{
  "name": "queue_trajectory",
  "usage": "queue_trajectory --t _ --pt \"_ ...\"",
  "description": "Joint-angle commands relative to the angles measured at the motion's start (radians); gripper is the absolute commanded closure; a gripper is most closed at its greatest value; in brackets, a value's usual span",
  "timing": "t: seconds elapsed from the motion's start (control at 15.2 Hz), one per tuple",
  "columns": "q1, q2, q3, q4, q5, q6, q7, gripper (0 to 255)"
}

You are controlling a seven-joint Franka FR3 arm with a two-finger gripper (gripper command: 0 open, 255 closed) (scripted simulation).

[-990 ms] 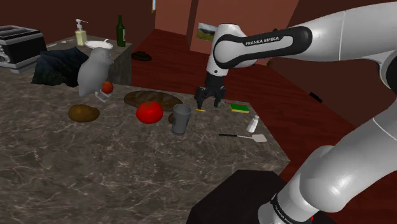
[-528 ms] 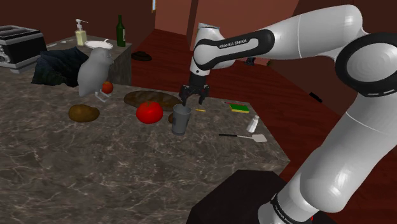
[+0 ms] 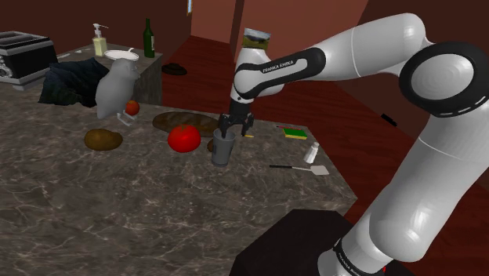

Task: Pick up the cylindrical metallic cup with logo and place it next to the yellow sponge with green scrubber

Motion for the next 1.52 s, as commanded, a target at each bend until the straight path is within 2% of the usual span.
queue_trajectory --t 0.0,0.4,0.46,1.06,1.45 --pt "0.0 0.005 0.0 -0.008 0.0 0.014 0.0 0" --pt "0.0 0.005 0.0 -0.008 0.0 0.013 0.0 0" --pt "0.0 0.005 0.0 -0.008 0.0 0.013 0.0 255" --pt "0.0 0.005 0.0 -0.008 0.0 0.013 0.0 255" --pt "0.0 -0.028 0.0 0.035 0.0 -0.062 0.002 255"
